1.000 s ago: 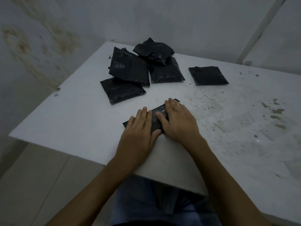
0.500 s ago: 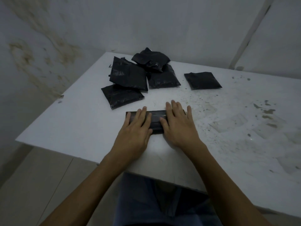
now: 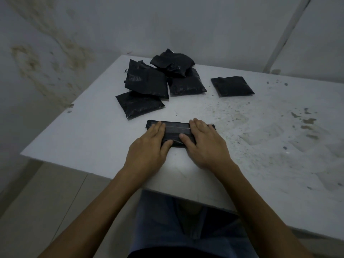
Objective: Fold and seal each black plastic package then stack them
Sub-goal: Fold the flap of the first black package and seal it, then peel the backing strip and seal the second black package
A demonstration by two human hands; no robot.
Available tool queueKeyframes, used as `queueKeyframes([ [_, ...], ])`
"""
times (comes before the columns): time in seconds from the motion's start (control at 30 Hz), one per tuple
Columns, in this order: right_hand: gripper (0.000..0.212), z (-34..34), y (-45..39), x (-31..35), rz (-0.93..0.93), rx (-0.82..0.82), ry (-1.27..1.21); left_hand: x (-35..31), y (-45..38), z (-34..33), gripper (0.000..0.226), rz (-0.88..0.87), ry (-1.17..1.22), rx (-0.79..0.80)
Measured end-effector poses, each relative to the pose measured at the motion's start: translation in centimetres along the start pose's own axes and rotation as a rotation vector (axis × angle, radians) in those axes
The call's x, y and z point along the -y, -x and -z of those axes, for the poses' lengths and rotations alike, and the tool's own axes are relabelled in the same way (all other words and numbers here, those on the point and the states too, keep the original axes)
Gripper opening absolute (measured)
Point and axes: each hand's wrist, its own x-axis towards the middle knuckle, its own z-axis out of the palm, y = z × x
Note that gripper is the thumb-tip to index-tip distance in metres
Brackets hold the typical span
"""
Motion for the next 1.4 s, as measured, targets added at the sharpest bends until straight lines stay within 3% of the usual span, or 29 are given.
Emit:
queueKeyframes([
  [0.27, 0.083, 0.0, 0.9, -1.3, -0.068, 0.011, -0.064, 0.1, 1.1, 0.8, 0.071, 0.106, 0.061, 0.0],
  [0.37, 0.085, 0.7, 0.4, -2.1, 0.0, -0.045, -0.021, 0.4, 0.9, 1.4, 0.065, 0.099, 0.177, -0.041],
  [0.47, 0.089, 1.6, -0.4, -2.2, 0.16, 0.057, -0.036, 0.4, 0.3, 1.4, 0.072, 0.101, 0.226, -0.063],
  [0.6, 0.07, 2.3, -1.4, -2.4, 0.225, 0.051, -0.133, -0.2, -1.4, 2.1, 0.055, 0.082, 0.251, -0.11],
  [0.73, 0.064, 4.3, -3.5, -4.9, 0.164, -0.002, -0.219, -0.8, -5.2, 3.5, 0.043, -0.075, 0.324, -0.196],
  [0.83, 0.061, 6.7, -6.6, -7.7, 0.095, -0.083, -0.197, -2.2, -9.8, 4.1, 0.027, -0.249, 0.439, -0.279],
  [0.93, 0.054, 8.9, -10.8, -10.6, 0.039, -0.157, -0.124, -4.1, -15.7, 4.0, 0.013, -0.31, 0.513, -0.35],
  [1.13, 0.047, 10.3, -20.8, -15.4, -0.108, -0.169, -0.029, -7.1, -26.4, 1.6, 0.008, -0.266, 0.565, -0.18],
  [1.4, 0.037, 8.9, -31.5, -18.3, -0.124, -0.039, -0.012, -7.6, -33.8, -0.9, 0.01, -0.18, 0.454, -0.088],
])
